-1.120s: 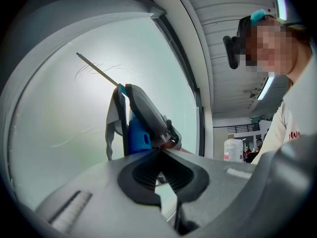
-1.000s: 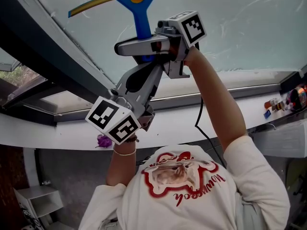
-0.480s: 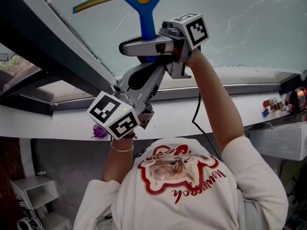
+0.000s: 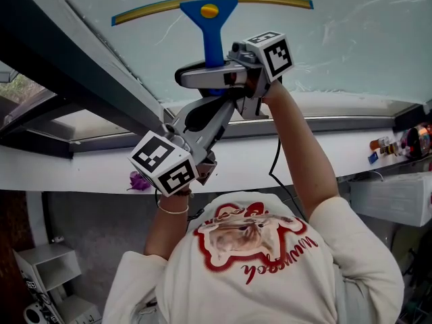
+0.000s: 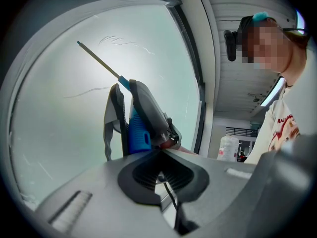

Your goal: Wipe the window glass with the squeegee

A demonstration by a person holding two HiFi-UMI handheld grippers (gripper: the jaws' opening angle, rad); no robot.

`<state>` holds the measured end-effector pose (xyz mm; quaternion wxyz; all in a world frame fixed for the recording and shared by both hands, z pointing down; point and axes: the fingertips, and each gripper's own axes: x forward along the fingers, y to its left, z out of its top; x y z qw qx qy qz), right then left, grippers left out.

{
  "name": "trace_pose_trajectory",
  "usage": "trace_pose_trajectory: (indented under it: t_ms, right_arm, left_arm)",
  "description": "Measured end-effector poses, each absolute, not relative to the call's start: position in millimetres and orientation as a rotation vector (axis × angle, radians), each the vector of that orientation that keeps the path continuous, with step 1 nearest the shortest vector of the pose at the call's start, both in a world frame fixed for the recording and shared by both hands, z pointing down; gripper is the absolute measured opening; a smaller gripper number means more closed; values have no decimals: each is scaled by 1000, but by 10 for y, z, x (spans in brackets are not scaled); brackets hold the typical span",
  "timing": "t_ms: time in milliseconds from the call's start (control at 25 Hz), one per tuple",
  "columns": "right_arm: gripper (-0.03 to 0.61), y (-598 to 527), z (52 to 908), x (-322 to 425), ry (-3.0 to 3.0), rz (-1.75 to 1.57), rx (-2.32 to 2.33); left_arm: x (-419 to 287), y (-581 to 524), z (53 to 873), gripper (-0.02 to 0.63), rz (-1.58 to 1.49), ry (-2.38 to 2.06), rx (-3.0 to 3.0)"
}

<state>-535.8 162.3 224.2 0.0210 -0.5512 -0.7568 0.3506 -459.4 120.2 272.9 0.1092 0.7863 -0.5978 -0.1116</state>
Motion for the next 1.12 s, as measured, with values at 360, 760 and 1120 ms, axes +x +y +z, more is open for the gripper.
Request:
trace_pose_trajectory:
  t_ms: [360,760,1120]
  right_arm:
    - [84,1611,2525,-5366,-2339,1142,-1673]
    - [98,1608,2804,-5364,-2315,1181,-1648]
    - [114,1646,3052,-5367,-2285,1203,-1634]
  left_arm:
    - [-4579,1227,2977,6,-325,-1714,2282]
    - [-4564,1220,3246,6,-323,-1670,2243]
    - [-4559,1240,3484,6,-317,-1630,2197]
